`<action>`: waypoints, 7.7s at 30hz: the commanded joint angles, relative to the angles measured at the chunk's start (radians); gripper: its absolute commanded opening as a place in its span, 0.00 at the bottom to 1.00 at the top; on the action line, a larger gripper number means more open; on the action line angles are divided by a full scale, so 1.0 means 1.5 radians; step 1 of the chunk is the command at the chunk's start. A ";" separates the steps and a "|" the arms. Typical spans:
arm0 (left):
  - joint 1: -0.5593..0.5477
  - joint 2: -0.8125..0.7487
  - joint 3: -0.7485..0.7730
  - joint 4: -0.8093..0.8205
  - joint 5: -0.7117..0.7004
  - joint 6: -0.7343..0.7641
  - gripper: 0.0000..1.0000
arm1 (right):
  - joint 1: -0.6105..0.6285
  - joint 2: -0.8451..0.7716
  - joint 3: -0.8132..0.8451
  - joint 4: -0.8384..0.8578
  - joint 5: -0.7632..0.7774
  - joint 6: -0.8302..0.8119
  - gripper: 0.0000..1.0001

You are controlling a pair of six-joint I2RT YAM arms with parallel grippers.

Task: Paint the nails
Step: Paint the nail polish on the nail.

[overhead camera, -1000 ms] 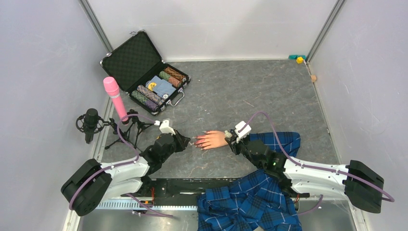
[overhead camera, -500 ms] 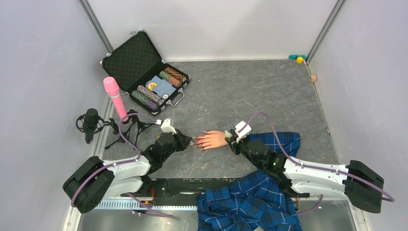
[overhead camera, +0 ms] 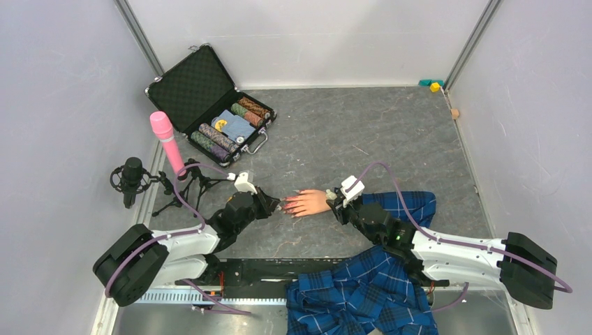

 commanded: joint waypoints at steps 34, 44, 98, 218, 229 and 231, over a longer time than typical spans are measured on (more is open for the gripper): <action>0.002 -0.105 -0.005 -0.073 -0.067 0.009 0.02 | -0.002 -0.003 -0.001 0.041 0.006 0.007 0.00; 0.003 -0.076 0.004 -0.074 -0.073 0.008 0.02 | -0.002 0.000 0.000 0.043 0.002 0.008 0.00; 0.001 -0.029 -0.008 0.020 -0.006 -0.010 0.02 | -0.002 0.003 -0.007 0.047 0.004 0.009 0.00; 0.001 -0.020 0.014 0.012 -0.007 -0.018 0.02 | -0.002 0.001 -0.009 0.045 0.005 0.011 0.00; -0.001 -0.012 0.016 0.022 -0.002 -0.021 0.02 | -0.002 0.000 -0.009 0.045 0.005 0.010 0.00; 0.000 -0.009 0.017 0.024 -0.001 -0.021 0.02 | -0.002 0.001 -0.009 0.045 0.006 0.011 0.00</action>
